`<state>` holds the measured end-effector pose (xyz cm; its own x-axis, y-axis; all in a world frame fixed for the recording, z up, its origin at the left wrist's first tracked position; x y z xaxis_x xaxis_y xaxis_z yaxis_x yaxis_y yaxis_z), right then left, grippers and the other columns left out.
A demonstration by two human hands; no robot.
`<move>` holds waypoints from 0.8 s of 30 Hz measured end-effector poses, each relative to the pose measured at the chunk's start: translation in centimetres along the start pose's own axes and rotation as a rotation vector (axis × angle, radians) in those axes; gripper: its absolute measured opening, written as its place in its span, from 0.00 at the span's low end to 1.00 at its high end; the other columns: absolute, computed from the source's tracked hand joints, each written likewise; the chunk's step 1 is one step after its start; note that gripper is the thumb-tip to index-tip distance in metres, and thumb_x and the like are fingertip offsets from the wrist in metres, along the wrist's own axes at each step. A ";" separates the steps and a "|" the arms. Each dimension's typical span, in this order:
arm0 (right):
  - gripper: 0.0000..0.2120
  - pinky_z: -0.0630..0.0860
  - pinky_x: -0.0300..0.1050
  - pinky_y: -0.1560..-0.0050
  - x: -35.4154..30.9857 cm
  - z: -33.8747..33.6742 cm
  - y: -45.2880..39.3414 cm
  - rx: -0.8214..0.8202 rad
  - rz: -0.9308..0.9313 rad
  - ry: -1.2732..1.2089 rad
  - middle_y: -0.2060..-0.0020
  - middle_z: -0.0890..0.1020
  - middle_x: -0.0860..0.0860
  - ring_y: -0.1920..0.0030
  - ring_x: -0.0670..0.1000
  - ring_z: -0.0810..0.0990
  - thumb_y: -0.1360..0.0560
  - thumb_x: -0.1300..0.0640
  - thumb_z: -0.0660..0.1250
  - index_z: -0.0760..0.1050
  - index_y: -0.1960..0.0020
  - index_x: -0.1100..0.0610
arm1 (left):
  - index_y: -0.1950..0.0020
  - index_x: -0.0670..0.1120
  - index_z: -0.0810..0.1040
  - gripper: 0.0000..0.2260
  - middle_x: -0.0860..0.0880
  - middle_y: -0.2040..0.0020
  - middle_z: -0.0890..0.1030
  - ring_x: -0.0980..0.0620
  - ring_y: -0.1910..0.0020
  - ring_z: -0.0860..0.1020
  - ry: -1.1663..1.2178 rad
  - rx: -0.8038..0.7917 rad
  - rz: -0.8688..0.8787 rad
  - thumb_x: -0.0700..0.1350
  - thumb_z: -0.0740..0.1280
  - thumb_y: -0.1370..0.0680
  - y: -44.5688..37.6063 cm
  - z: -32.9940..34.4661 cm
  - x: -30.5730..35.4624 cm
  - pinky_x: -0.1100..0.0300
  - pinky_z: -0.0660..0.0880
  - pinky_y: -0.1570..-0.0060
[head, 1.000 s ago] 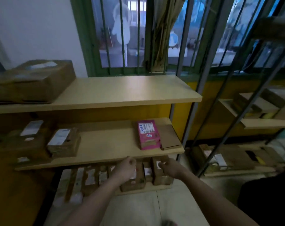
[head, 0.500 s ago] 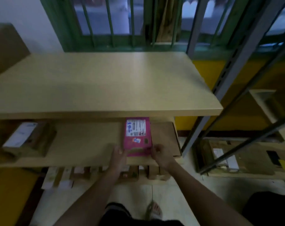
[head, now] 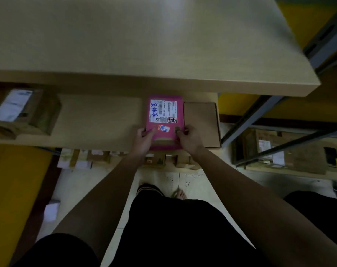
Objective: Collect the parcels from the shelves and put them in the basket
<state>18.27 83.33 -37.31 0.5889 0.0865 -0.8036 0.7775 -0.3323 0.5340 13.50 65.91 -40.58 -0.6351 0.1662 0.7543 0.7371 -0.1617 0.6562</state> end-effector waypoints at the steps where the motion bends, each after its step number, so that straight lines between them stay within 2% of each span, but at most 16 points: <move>1: 0.10 0.81 0.49 0.47 0.0 0.0 0.3 -0.008 -0.006 -0.049 0.43 0.80 0.56 0.44 0.55 0.81 0.17 0.56 0.62 0.71 0.39 0.60 | 0.33 0.47 0.67 0.18 0.47 0.43 0.79 0.46 0.47 0.82 0.062 0.019 0.000 0.51 0.65 0.19 0.5 -0.4 0.0 0.47 0.81 0.49; 3: 0.09 0.80 0.42 0.54 0.2 0.3 1.2 -0.059 -0.004 -0.180 0.43 0.79 0.53 0.45 0.54 0.81 0.18 0.59 0.63 0.70 0.40 0.61 | 0.34 0.49 0.65 0.17 0.48 0.45 0.78 0.46 0.50 0.82 0.176 0.046 -0.002 0.50 0.66 0.19 1.9 -1.4 0.1 0.47 0.82 0.53; 6: 0.07 0.79 0.37 0.61 0.3 0.4 3.1 -0.166 -0.008 -0.241 0.44 0.79 0.51 0.50 0.50 0.82 0.21 0.62 0.66 0.71 0.43 0.58 | 0.31 0.52 0.65 0.20 0.46 0.41 0.79 0.44 0.49 0.83 0.222 0.010 0.009 0.50 0.68 0.20 3.9 -3.1 -0.6 0.41 0.81 0.48; 9: 0.08 0.80 0.41 0.55 0.2 0.0 4.4 -0.231 -0.063 -0.174 0.44 0.79 0.53 0.44 0.54 0.81 0.23 0.64 0.68 0.73 0.44 0.61 | 0.24 0.61 0.60 0.32 0.49 0.37 0.79 0.44 0.44 0.83 0.175 -0.081 0.031 0.52 0.71 0.25 6.3 -4.4 -1.5 0.44 0.82 0.51; 11: 0.11 0.81 0.49 0.47 0.0 0.0 4.9 -0.252 -0.084 -0.130 0.45 0.80 0.52 0.41 0.55 0.80 0.22 0.62 0.68 0.74 0.41 0.63 | 0.23 0.64 0.58 0.36 0.51 0.36 0.79 0.44 0.43 0.82 0.139 -0.126 0.041 0.52 0.72 0.26 7.4 -5.4 -2.3 0.45 0.82 0.51; 13: 0.13 0.81 0.52 0.46 -0.3 1.0 5.5 -0.312 -0.079 -0.145 0.43 0.81 0.50 0.42 0.52 0.81 0.21 0.56 0.67 0.74 0.37 0.57 | 0.23 0.66 0.58 0.38 0.51 0.36 0.80 0.44 0.43 0.83 0.106 -0.142 0.045 0.54 0.75 0.27 8.4 -6.6 -3.3 0.43 0.81 0.48; 17: 0.17 0.81 0.52 0.47 -1.3 4.1 7.1 -0.428 -0.061 -0.197 0.40 0.82 0.49 0.45 0.51 0.85 0.21 0.50 0.67 0.69 0.35 0.40 | 0.24 0.68 0.59 0.50 0.52 0.40 0.83 0.45 0.44 0.84 0.073 -0.181 0.040 0.64 0.81 0.41 11.0 -8.2 -4.8 0.44 0.80 0.48; 19: 0.17 0.81 0.53 0.47 -1.8 5.5 8.1 -0.435 -0.081 -0.206 0.42 0.83 0.51 0.47 0.53 0.86 0.21 0.52 0.67 0.70 0.35 0.38 | 0.25 0.69 0.59 0.47 0.52 0.40 0.84 0.45 0.43 0.83 0.109 -0.175 0.055 0.63 0.80 0.39 12.4 -9.2 -5.3 0.45 0.80 0.48; 22: 0.18 0.82 0.53 0.49 -2.6 7.9 10.0 -0.453 -0.127 -0.213 0.44 0.84 0.52 0.48 0.54 0.86 0.20 0.54 0.66 0.70 0.33 0.42 | 0.23 0.66 0.58 0.37 0.50 0.37 0.82 0.46 0.39 0.82 0.197 -0.094 0.115 0.54 0.74 0.26 14.3 -11.7 -5.7 0.43 0.80 0.47; 24: 0.19 0.82 0.53 0.48 -3.1 9.7 11.3 -0.477 -0.155 -0.200 0.43 0.84 0.53 0.48 0.54 0.86 0.21 0.54 0.66 0.70 0.31 0.44 | 0.23 0.66 0.58 0.37 0.52 0.37 0.81 0.48 0.40 0.82 0.257 -0.036 0.159 0.54 0.73 0.27 15.7 -13.5 -5.5 0.45 0.81 0.49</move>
<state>23.11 70.23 -31.27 0.4419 -0.0953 -0.8920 0.8933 0.1378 0.4278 25.41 49.30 -34.12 -0.5531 -0.1152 0.8251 0.8264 -0.2010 0.5259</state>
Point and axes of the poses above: each hand's wrist, its own y-axis away from the middle knuckle, its own z-axis out of the palm, x = y × z, the point moved 9 cm from there along -y, towards the middle knuckle
